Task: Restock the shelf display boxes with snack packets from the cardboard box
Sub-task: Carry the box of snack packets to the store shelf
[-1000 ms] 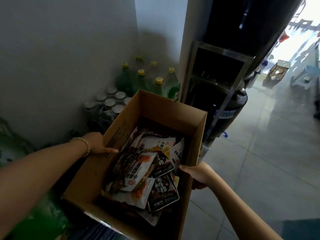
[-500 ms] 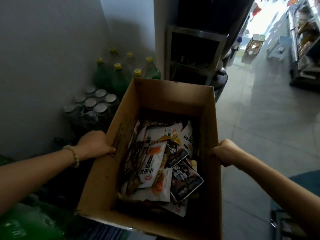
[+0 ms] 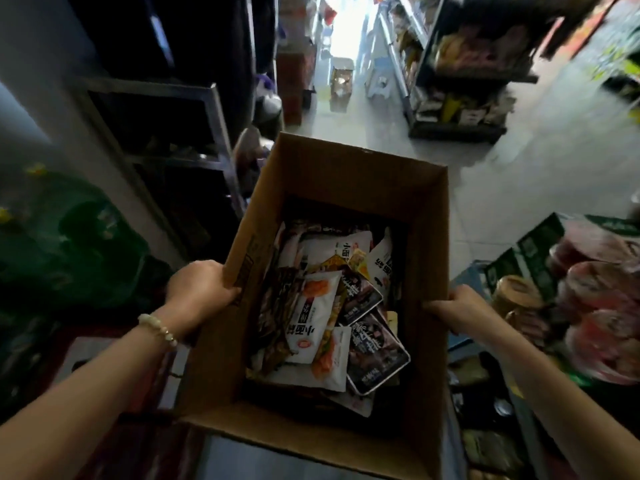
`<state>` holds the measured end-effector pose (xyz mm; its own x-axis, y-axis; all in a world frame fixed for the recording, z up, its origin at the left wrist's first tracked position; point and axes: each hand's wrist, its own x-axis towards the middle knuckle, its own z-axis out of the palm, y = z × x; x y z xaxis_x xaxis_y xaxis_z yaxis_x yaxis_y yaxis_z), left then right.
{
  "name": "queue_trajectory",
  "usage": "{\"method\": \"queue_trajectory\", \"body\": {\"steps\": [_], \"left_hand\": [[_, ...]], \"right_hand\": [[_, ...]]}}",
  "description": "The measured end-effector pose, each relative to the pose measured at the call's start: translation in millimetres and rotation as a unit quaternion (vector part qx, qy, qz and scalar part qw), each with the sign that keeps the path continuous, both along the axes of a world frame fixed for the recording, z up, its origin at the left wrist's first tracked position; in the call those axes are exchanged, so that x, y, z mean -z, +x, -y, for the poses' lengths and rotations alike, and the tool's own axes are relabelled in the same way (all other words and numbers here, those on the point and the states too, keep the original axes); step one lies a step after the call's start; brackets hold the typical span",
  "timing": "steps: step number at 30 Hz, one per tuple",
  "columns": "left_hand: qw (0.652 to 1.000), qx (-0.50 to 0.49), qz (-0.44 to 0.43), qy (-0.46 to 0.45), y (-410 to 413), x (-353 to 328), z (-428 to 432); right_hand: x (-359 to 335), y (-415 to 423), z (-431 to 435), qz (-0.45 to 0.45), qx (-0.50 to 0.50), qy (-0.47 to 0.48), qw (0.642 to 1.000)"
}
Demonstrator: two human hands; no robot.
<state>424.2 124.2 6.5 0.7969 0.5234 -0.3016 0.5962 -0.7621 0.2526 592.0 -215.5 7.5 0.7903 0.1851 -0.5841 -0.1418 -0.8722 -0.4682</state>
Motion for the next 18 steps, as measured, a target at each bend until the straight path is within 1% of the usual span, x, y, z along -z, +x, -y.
{"method": "queue_trajectory", "body": {"steps": [3, 9, 13, 15, 18], "left_hand": [[1.0, -0.004, -0.007, -0.001, 66, 25, 28], [0.999, -0.01, -0.049, -0.016, 175, 44, 63], [0.998, 0.016, -0.067, 0.0, 267, 46, 63], [0.997, 0.031, -0.072, 0.018, 321, 46, 55], [0.997, 0.036, -0.067, 0.015, 403, 53, 31]], "right_hand": [[18, 52, 24, -0.003, 0.012, -0.001, 1.0], [19, 159, 52, -0.018, -0.005, -0.046, 0.999], [21, 235, 54, -0.043, 0.02, -0.06, 0.997], [21, 280, 47, -0.044, 0.021, -0.07, 0.996], [27, 356, 27, -0.032, 0.022, -0.081, 0.996]]}}
